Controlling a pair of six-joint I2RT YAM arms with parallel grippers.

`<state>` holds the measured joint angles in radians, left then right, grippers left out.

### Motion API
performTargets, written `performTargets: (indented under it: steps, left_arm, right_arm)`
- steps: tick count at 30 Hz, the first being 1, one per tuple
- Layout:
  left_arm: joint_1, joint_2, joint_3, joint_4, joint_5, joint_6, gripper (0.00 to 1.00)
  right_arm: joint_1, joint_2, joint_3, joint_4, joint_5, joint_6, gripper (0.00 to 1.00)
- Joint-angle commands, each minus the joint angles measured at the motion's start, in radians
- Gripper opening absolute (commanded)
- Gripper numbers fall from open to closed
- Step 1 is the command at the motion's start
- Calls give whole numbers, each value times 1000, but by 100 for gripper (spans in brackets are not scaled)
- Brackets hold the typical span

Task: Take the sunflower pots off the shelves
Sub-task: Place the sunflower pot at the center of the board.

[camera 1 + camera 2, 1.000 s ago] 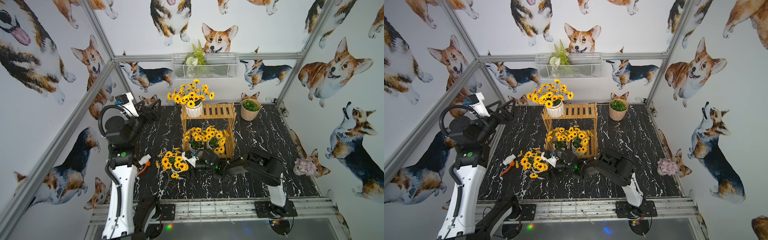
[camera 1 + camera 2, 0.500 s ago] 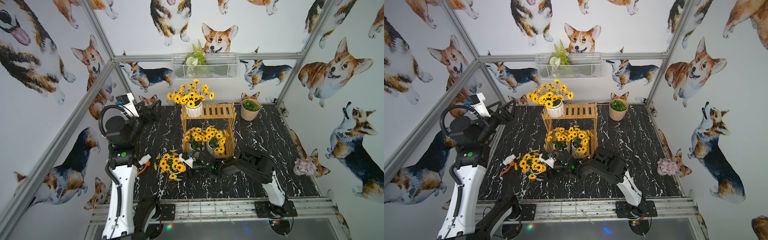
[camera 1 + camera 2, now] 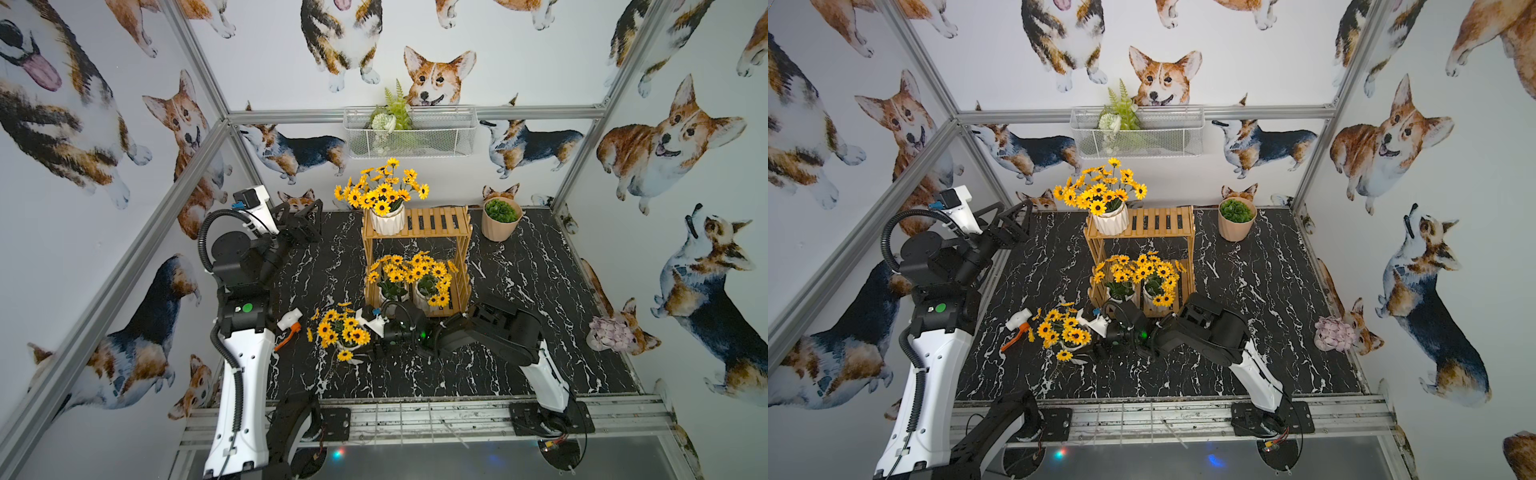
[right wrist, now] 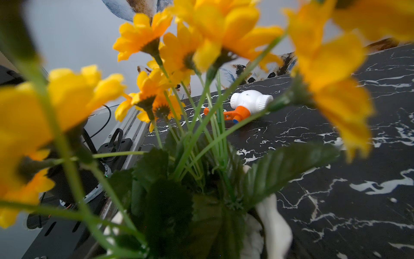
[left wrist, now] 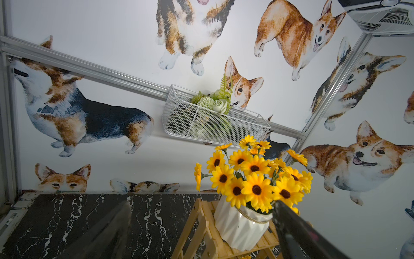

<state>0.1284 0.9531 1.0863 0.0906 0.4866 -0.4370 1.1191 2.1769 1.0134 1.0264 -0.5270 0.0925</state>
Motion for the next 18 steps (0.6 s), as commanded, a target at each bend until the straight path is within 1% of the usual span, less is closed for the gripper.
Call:
performTargets:
  steps: [1, 6, 11, 13, 15, 18]
  left_arm:
    - [-1, -2, -3, 18, -2, 3, 100]
    - [-1, -1, -5, 20, -2, 2, 100]
    - [-1, 0, -6, 20, -2, 1, 100]
    - [-1, -1, -7, 20, -2, 1, 100]
    - [-1, -1, -6, 20, -2, 1, 100]
    - [-1, -4, -6, 20, -1, 1, 100]
  right_arm:
    - [1, -7, -6, 63, -19, -32, 1]
    - [1, -2, -9, 48, -25, -41, 2]
    - [1, -2, -10, 25, -35, -52, 11]
    - [2, -2, -15, 19, -37, -54, 13]
    - [1, -1, -19, 18, -36, -56, 18]
    - [1, 1, -21, 9, -36, -61, 23]
